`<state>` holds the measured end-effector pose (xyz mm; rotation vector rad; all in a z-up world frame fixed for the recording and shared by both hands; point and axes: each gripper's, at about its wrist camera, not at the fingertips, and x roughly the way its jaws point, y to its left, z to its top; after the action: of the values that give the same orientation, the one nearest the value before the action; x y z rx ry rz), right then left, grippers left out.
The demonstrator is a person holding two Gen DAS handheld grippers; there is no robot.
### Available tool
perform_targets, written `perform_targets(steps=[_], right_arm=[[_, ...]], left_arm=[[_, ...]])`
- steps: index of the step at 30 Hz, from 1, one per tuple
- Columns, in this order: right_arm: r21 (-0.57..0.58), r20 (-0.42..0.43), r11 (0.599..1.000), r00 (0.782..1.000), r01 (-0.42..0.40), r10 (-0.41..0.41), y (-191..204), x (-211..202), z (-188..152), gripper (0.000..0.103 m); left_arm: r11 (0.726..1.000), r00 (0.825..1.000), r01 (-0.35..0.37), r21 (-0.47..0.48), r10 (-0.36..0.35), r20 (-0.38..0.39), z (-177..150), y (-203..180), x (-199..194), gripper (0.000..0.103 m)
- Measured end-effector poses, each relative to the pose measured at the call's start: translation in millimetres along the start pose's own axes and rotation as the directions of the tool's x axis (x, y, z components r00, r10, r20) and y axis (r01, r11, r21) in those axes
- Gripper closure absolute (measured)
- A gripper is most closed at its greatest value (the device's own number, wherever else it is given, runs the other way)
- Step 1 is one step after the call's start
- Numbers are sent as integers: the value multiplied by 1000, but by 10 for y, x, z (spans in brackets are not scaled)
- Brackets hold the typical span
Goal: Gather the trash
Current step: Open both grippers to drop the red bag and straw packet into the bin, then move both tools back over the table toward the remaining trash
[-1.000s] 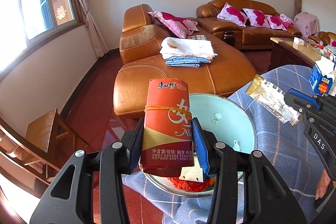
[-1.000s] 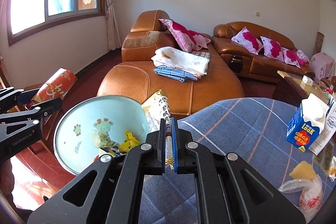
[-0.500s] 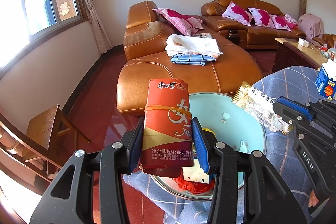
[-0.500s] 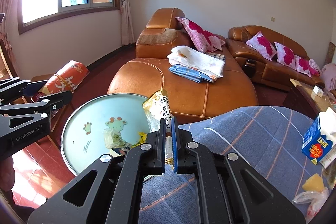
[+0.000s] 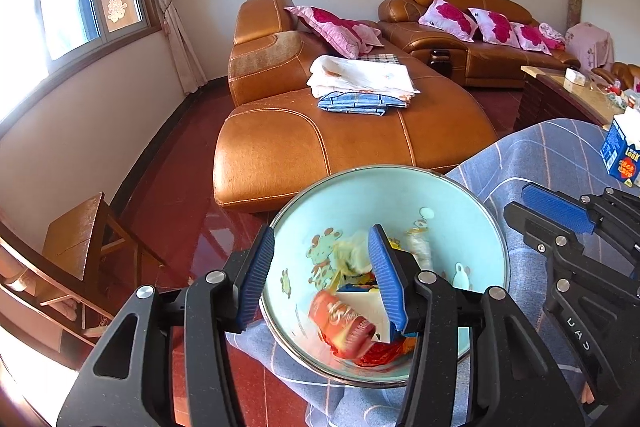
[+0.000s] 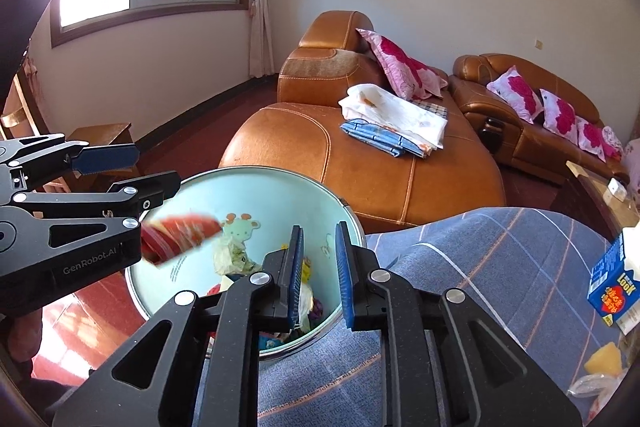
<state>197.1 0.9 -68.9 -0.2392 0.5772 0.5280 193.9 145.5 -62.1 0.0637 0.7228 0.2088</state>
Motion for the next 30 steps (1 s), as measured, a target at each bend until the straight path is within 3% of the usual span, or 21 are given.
perform_targets(steps=[17,30], right_arm=[[41,2,999,1000,26,-26,-62,-11,-3,79],[151,-31,973,985,174,-171,-551,-433,-227,67]], left_arm=[[1000,1000,26,11,-25,-5,-29,-89,-22,40],[983,989,148,105,-149,-6,-56,-831,-136,33]])
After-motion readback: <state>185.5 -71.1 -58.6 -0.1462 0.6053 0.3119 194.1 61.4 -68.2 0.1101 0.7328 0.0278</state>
